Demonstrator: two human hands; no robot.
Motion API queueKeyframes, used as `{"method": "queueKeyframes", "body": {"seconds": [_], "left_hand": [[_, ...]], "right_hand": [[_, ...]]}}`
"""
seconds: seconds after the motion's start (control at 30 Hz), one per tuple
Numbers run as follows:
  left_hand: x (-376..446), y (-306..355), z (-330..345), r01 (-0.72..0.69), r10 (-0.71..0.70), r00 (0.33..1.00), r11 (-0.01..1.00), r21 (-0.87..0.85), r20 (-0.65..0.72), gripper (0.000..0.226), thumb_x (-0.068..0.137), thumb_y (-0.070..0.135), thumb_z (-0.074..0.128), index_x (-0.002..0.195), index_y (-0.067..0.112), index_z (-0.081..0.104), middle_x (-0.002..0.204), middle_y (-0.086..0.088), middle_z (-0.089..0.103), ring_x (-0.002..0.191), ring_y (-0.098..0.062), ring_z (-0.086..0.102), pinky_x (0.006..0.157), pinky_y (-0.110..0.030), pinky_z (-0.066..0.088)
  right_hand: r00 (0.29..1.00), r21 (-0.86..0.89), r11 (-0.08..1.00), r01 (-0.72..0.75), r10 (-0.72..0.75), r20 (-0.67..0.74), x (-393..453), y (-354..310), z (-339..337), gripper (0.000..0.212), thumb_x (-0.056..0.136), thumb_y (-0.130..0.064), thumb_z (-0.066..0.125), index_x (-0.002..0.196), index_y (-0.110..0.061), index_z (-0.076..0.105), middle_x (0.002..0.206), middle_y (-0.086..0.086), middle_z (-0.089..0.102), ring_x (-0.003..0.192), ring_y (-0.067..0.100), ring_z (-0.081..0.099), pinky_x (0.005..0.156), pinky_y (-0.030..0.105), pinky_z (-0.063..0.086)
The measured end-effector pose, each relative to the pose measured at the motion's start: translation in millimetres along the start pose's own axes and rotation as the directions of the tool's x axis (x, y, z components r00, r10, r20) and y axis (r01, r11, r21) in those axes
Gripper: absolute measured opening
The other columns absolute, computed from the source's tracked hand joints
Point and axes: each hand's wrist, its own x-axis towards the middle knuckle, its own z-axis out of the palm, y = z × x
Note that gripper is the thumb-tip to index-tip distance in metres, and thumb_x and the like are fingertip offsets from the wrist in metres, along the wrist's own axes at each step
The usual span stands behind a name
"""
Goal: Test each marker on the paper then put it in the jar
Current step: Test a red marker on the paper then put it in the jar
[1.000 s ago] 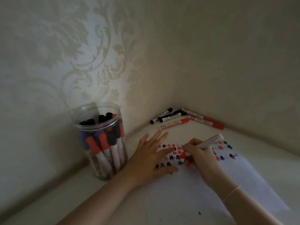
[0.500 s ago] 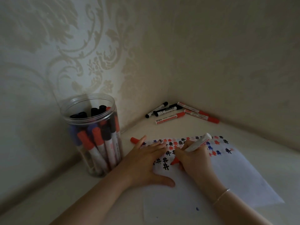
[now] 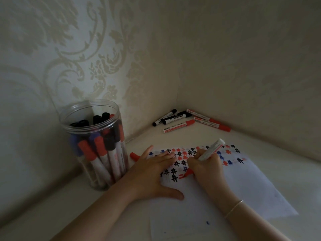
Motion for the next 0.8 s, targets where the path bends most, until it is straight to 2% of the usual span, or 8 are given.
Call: {"method": "queueKeyframes", "body": {"seconds": [0.13, 0.23, 0.33, 0.5, 0.6, 0.67, 0.73, 0.8], "left_hand": [[-0.7, -0.4, 0.6, -0.006, 0.005, 1.0, 1.0, -0.01, -0.007, 0.105, 0.066, 0.083, 0.052, 0.151, 0.032, 0.016, 0.156, 0.02, 0.006, 0.13, 0.018, -0.013, 0.11, -0.028, -0.027], [-0.6, -0.6, 1.2, -0.003, 0.003, 1.0, 1.0, -0.012, -0.002, 0.106, 0.066, 0.084, 0.051, 0.151, 0.032, 0.016, 0.156, 0.021, 0.006, 0.127, 0.021, -0.017, 0.111, -0.029, -0.026], [0.1, -0.8, 1.5, 0.002, -0.002, 1.0, 1.0, -0.009, -0.001, 0.106, 0.065, 0.085, 0.051, 0.151, 0.033, 0.016, 0.156, 0.021, 0.007, 0.128, 0.02, -0.016, 0.112, -0.03, -0.025], [-0.5, -1.0, 0.5, 0.001, -0.001, 1.0, 1.0, 0.013, 0.004, 0.106, 0.067, 0.084, 0.052, 0.151, 0.032, 0.016, 0.156, 0.021, 0.007, 0.133, 0.017, -0.01, 0.113, -0.031, -0.024], [-0.6, 0.8, -2.7, 0.017, -0.017, 1.0, 1.0, 0.024, 0.016, 0.105, 0.068, 0.084, 0.05, 0.151, 0.032, 0.014, 0.156, 0.022, 0.004, 0.136, 0.014, -0.01, 0.114, -0.033, -0.023], [-1.1, 3.5, -5.7, 0.016, -0.018, 0.999, 0.998, 0.068, 0.036, 0.105, 0.069, 0.086, 0.044, 0.152, 0.031, 0.011, 0.157, 0.019, 0.0, 0.14, 0.008, -0.009, 0.115, -0.035, -0.02], [-2.4, 7.7, -11.4, 0.029, -0.036, 0.998, 0.991, 0.128, 0.049, 0.097, 0.076, 0.084, 0.034, 0.152, 0.032, 0.002, 0.155, 0.017, -0.014, 0.141, 0.003, -0.016, 0.114, -0.033, -0.021], [-4.7, 11.2, -20.1, 0.094, -0.099, 0.995, 0.985, 0.143, 0.024, 0.082, 0.087, 0.073, 0.025, 0.151, 0.032, -0.007, 0.15, 0.015, -0.023, 0.133, 0.001, -0.026, 0.107, -0.028, -0.024]], "right_hand": [[0.998, 0.036, 0.999, -0.012, 0.01, 0.058, -2.4, -1.0, 0.9, 0.024, 0.08, -0.001, 0.065, 0.063, 0.008, 0.052, 0.05, 0.017, 0.062, 0.035, 0.014, 0.054, 0.038, 0.022, 0.045], [0.998, -0.003, 1.0, -0.026, 0.026, 0.053, -0.9, 0.6, 2.0, 0.021, 0.078, 0.0, 0.064, 0.066, 0.013, 0.052, 0.059, 0.03, 0.059, 0.034, 0.015, 0.049, 0.038, 0.023, 0.043], [0.998, -0.022, 0.999, -0.036, 0.036, 0.044, 0.4, 0.2, 0.5, 0.018, 0.077, 0.001, 0.063, 0.063, 0.003, 0.053, 0.052, 0.021, 0.053, 0.033, 0.012, 0.044, 0.037, 0.021, 0.04], [1.0, -0.032, 0.999, -0.02, 0.021, 0.009, 1.3, 1.6, 2.6, 0.021, 0.078, -0.002, 0.065, 0.062, 0.002, 0.05, 0.055, 0.023, 0.055, 0.046, 0.021, 0.048, 0.041, 0.024, 0.041], [0.999, -0.028, 0.999, -0.034, 0.035, 0.019, 2.9, 0.6, 2.0, 0.03, 0.075, 0.001, 0.063, 0.055, -0.008, 0.042, 0.047, 0.007, 0.042, 0.043, 0.016, 0.041, 0.04, 0.022, 0.036], [0.999, 0.065, 0.997, -0.036, 0.035, 0.016, 3.9, -0.4, -0.9, 0.032, 0.076, 0.002, 0.063, 0.055, -0.009, 0.042, 0.043, 0.002, 0.042, 0.036, 0.009, 0.039, 0.037, 0.018, 0.034], [0.997, 0.292, 0.953, -0.078, 0.078, 0.014, 7.5, -2.8, -8.9, 0.026, 0.081, 0.001, 0.063, 0.062, -0.005, 0.047, 0.05, 0.01, 0.048, 0.036, 0.009, 0.041, 0.037, 0.019, 0.036], [0.983, 0.584, 0.792, -0.176, 0.168, 0.068, 14.9, -2.0, -19.6, 0.025, 0.085, -0.003, 0.063, 0.066, -0.008, 0.047, 0.054, 0.01, 0.049, 0.037, 0.011, 0.04, 0.036, 0.019, 0.034]]}}
